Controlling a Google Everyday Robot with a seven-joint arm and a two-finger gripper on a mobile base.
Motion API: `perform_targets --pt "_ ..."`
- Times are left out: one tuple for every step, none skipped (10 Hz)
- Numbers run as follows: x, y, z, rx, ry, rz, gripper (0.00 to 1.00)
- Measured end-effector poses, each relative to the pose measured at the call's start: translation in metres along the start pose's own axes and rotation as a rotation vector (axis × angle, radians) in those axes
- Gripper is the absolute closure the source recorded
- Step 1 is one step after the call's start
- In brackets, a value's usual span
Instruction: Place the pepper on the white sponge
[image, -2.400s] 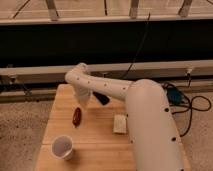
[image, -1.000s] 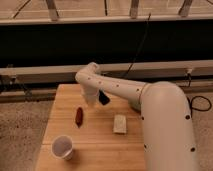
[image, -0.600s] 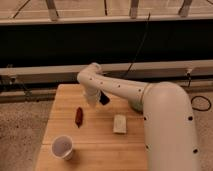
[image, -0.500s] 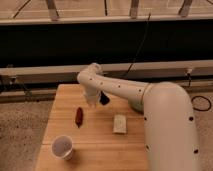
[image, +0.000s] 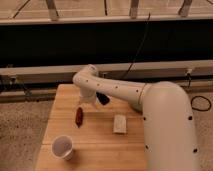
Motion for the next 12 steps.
perform_targets --pt "-0.004 -0.006 0.004 0.002 -0.003 -0.025 0.2" --pt "-0.008 -0.012 0.008 0.001 -0.006 -0.048 0.2" --pt "-0.013 -0.02 0.015 -0.007 -0.006 -0.077 0.2" --pt "-0.017 -0.027 0.021 -0.014 -0.007 -0.094 0.2" --pt "-0.02 -0.031 0.028 -0.026 -0.005 -0.11 0.2" --pt "-0.021 -0.03 0.033 -0.041 -0.003 -0.117 0.2" --pt "-0.024 -0.034 0.038 -0.047 -0.006 -0.125 0.2" --pt "-0.026 -0.034 0.042 -0.063 -0.009 -0.127 0.2" --pt "-0.025 -0.032 0.043 -0.071 -0.011 -0.124 0.2" --pt "-0.025 -0.031 0.047 -0.085 -0.013 -0.123 0.2" --pt "-0.026 -0.032 0.051 -0.099 -0.02 -0.124 0.22" --pt "-0.026 -0.031 0.054 -0.112 -0.026 -0.12 0.3"
